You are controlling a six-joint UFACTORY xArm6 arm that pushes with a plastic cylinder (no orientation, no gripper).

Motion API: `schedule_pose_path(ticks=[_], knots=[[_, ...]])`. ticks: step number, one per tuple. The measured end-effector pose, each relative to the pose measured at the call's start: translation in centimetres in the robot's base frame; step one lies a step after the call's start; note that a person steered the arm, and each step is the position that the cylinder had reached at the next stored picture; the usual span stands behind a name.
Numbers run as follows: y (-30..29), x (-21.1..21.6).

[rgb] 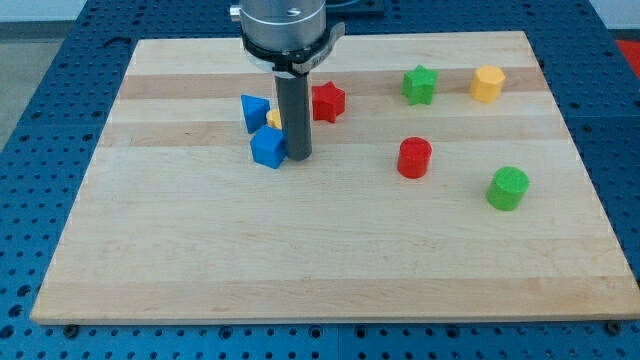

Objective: Slide the blue cube and yellow heart up a bit

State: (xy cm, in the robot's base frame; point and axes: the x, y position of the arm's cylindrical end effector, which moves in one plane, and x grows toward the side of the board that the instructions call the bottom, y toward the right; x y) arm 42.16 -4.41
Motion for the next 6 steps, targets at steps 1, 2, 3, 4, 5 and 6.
schedule_pose_path(ticks=[1, 2, 3, 4, 5, 6], knots=[[0.0, 2.8], [0.0, 5.1], [-1.0, 5.1], [-3.4, 4.8], [-3.4, 3.7], [-3.4, -0.9]])
